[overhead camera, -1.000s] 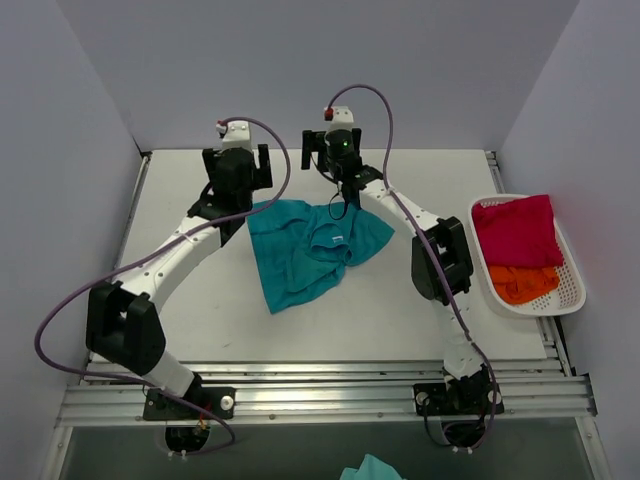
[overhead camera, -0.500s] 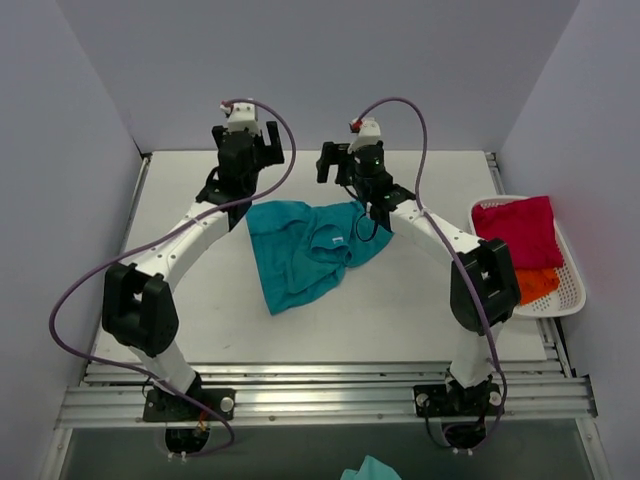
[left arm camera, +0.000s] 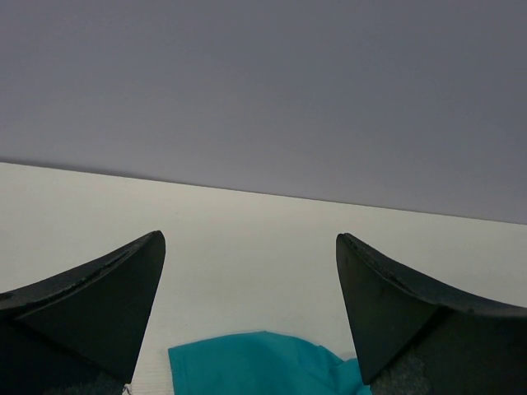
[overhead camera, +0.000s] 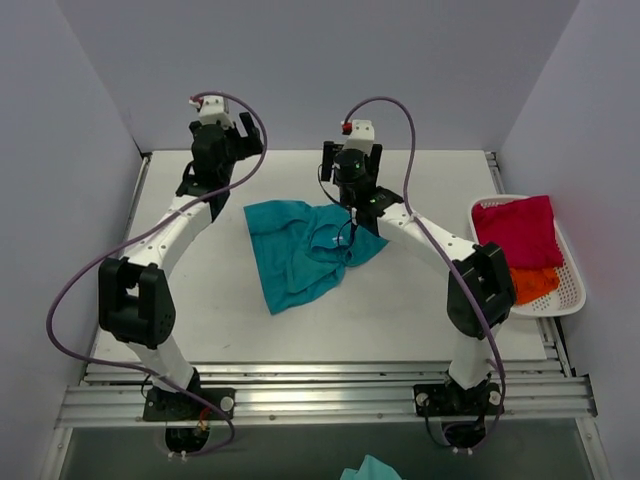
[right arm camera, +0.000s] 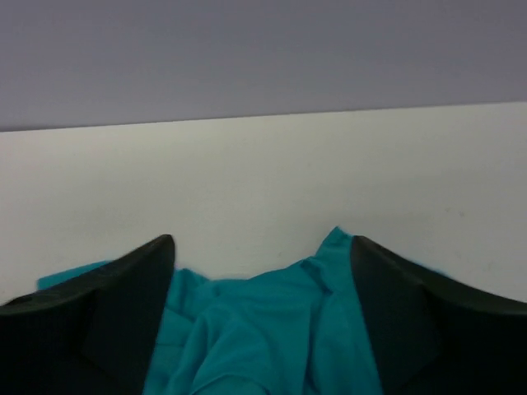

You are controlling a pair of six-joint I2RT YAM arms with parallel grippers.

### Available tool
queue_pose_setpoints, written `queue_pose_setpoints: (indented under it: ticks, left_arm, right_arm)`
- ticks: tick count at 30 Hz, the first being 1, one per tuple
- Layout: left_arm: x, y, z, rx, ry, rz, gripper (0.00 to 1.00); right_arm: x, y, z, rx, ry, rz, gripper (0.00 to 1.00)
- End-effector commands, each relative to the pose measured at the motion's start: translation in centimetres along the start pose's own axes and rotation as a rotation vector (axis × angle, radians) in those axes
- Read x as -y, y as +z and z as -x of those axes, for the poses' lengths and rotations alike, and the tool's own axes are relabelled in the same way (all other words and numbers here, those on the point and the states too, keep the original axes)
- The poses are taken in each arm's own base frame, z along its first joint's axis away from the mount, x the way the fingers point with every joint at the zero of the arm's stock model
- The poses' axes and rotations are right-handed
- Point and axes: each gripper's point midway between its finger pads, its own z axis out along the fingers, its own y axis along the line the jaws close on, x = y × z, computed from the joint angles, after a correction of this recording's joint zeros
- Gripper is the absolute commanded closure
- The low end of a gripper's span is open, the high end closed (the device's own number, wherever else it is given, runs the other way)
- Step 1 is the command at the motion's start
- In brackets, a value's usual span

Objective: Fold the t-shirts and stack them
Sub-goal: Flatten out the tshirt

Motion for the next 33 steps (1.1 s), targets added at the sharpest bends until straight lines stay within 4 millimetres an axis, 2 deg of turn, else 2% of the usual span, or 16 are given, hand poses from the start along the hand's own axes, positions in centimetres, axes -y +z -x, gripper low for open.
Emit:
queue_pose_setpoints:
  ticks: [1,3,4,5,6,8,10,15,16,18,19,21,22,23,24,33]
  left_arm:
    - [2.5,-0.1,0.3,-0.011,0.025,-0.099,0.06]
    - [1.1,0.9,-1.2,-0.058,0.017,-0.032,0.06]
    - [1.0,1.4,-0.4,-0.049,0.004,-0.021,0.06]
    - [0.3,2.1,-2.1,-0.102,-0.016,-0.015,0.06]
    - [0.7,2.6,-1.6,-0.103,-0.026,-0.031,0.06]
    - [0.1,3.5,-4.8,-0.198,-0.010,-0.014,0.06]
    - [0.5,4.1,-5.8,-0.246,0.008,-0.018,0.06]
    - [0.3,3.6,-11.9,-0.372,-0.025,0.034,0.05]
    - [1.0,3.0,-12.7,-0.376,-0.037,0.044,0.10]
    - [0.9,1.2,-14.4,-0.392,-0.035,0.070,0.33]
    - [1.3,0.6,-14.9,-0.390,-0.034,0.080,0.78]
    - [0.8,-1.0,-15.3,-0.400,-0.047,0.113,0.97]
    - [0.7,-1.5,-15.2,-0.400,-0.065,0.121,0.97]
    - [1.1,-2.0,-14.2,-0.380,-0.079,0.108,0.53]
    - [0.7,-2.8,-15.2,-0.399,-0.075,0.119,0.12]
    - [-2.6,-7.7,-15.4,-0.294,-0.194,0.287,0.06]
  right_arm:
    - [3.7,1.7,3.0,0.017,-0.066,-0.190,0.37]
    - [0.6,-0.4,4.1,0.069,-0.246,-0.051,0.37]
    - [-0.7,-0.8,6.4,0.194,-0.192,0.014,0.09]
    - [0.3,-0.4,3.2,0.174,-0.191,0.065,0.01]
    - [1.0,0.3,4.6,0.250,-0.098,0.058,0.00]
    - [4.4,5.2,1.0,0.083,0.066,-0.002,0.00]
    - [3.9,8.3,-0.4,-0.025,0.109,0.054,0.05]
    - [5.3,9.3,0.7,0.043,0.140,-0.012,0.04]
    - [5.7,9.4,0.9,0.051,0.143,-0.032,0.04]
    - [6.4,9.5,1.2,0.056,0.159,-0.042,0.69]
    - [6.6,9.5,1.6,0.062,0.173,-0.049,0.80]
    - [7.0,9.4,2.2,0.074,0.195,-0.045,0.63]
    - [6.7,9.3,2.1,0.071,0.195,-0.027,0.29]
    - [6.5,9.3,2.2,0.071,0.196,-0.016,0.01]
    - [6.5,9.2,2.2,0.070,0.195,-0.013,0.00]
    - [6.4,9.5,1.1,0.047,0.230,-0.010,0.00]
